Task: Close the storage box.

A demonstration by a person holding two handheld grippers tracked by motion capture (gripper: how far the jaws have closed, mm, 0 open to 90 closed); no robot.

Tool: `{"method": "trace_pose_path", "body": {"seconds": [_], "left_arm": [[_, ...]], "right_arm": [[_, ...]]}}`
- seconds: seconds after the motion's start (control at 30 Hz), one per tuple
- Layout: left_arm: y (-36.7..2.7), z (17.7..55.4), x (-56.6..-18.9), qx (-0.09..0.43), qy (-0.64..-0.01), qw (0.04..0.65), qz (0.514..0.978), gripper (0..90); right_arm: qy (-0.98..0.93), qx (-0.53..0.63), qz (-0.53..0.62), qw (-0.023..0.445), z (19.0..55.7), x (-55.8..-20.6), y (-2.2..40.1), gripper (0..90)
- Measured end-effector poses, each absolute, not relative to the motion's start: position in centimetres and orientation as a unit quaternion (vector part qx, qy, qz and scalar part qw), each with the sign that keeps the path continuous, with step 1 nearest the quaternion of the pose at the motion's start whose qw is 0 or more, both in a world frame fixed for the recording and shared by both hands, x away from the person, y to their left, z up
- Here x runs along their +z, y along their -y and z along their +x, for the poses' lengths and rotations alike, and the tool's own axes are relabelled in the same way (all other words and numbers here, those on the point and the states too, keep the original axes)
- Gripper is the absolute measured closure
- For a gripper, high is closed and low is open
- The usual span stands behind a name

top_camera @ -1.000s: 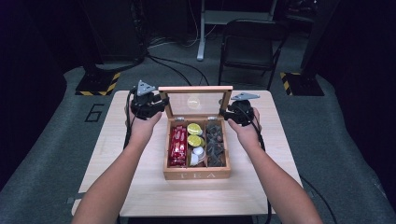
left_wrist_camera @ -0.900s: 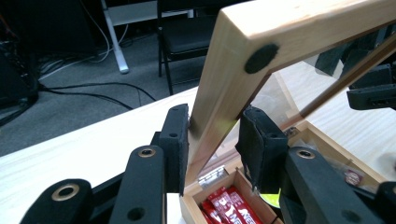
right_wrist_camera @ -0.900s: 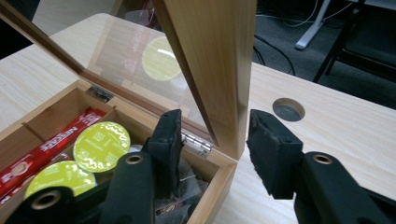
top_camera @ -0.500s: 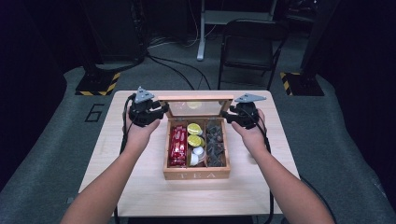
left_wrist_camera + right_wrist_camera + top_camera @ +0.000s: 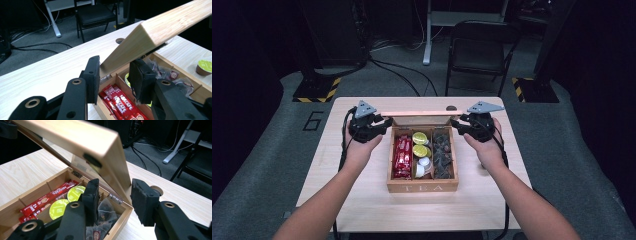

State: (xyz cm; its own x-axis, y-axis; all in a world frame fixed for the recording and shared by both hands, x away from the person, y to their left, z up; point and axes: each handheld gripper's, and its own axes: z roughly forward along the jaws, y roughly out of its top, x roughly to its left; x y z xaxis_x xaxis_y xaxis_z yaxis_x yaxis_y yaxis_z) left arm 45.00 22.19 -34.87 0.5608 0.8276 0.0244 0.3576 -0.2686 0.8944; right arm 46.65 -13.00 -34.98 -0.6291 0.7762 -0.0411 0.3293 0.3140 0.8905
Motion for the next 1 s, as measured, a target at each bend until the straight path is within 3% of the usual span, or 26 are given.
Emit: {"method": "trace_pose_path", "body": {"seconds": [1.0], "left_arm": [[-22.6,42.7,-35.4,0.232,-0.374,0.475,0.762,54.4]], "right_arm": [[-0.781,0.461,0.339,0.25,43.9,-35.3,13.1,58.3]]}}
